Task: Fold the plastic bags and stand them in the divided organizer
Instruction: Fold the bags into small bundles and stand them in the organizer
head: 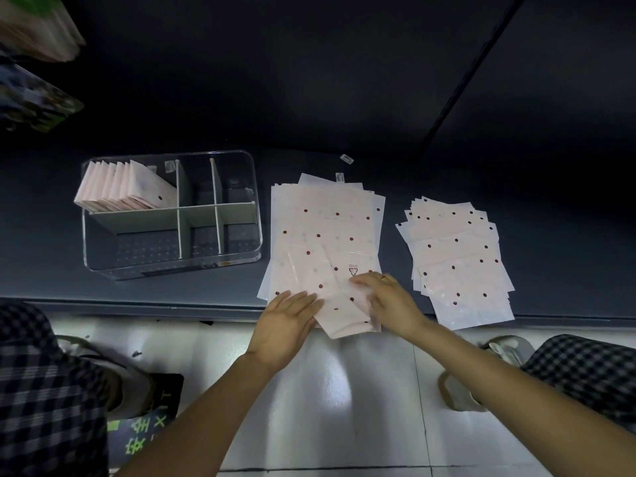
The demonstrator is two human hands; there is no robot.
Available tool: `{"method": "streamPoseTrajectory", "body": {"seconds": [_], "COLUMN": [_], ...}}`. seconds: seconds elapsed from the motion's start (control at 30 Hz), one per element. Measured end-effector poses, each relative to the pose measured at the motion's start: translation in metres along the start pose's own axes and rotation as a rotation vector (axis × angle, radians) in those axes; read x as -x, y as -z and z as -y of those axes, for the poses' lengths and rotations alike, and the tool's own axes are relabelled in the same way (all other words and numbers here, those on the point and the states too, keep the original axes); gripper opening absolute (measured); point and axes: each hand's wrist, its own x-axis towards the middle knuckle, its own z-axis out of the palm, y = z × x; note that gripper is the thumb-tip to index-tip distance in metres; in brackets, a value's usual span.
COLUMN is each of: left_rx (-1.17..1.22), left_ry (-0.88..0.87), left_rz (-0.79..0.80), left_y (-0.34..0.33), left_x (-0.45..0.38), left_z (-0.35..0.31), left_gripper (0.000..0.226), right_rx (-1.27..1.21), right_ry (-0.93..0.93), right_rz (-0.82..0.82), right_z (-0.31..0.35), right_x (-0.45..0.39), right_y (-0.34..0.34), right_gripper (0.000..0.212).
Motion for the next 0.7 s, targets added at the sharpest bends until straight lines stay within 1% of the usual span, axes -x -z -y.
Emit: {"method": "streamPoseTrajectory", "body": {"seconds": [0.07,0.1,0.13,0.2,0.23,0.3,0.37,0.43,0.47,0.53,0.57,0.7], "left_rx": [0.059,0.084,0.107,0.146,0.168,0.227,0.258,0.284,0.309,0.382,0.416,0.487], "left_ry": [0.037,0.054,0.070,0.109,0.131,0.184,0.264,0.411,0.496,0.647,0.697,0.800], "left_rz": [-0.015,-0.018,-0.023,-0.027,-0.030,-0.024,-0.016,-0.016,-0.022,-0.026,-0.022,-0.004], "left_y": [0.001,0.001,0.001,0.000,0.001,0.002,0.002,0.000,-0.002,-0.003,-0.004,-0.003], "left_x": [0.002,0.003,0.004,0.005,0.005,0.003,0.001,-0.001,-0.003,-0.007,-0.009,-0.016], "left_z": [0.000,-0.001,-0.001,-0.001,-0.002,-0.002,-0.001,0.002,0.003,0.004,0.004,0.007], "left_gripper": [0.036,0.034,0.033,0.029,0.025,0.018,0.016,0.014,0.014,0.017,0.019,0.023], "right_rx": [0.039,0.059,0.069,0.005,-0.072,-0.215,-0.260,-0.343,-0.385,-0.397,-0.377,-0.339], "right_ry": [0.134,0.181,0.224,0.258,0.218,0.075,-0.033,-0.108,-0.144,-0.184,-0.200,-0.279], "right_rz": [0.109,0.148,0.169,0.164,0.143,0.108,0.096,0.106,0.113,0.114,0.113,0.113], "right_z": [-0.003,-0.001,0.000,0.005,0.009,0.017,0.023,0.027,0.029,0.030,0.030,0.033], "right_x": [-0.003,-0.005,-0.008,-0.013,-0.016,-0.023,-0.032,-0.037,-0.038,-0.042,-0.044,-0.052], "right_y": [0.002,0.001,-0.002,-0.010,-0.013,-0.016,-0.016,-0.017,-0.017,-0.018,-0.018,-0.019], "right_gripper": [0.069,0.071,0.069,0.052,0.042,0.022,0.018,0.015,0.018,0.039,0.044,0.041]}}
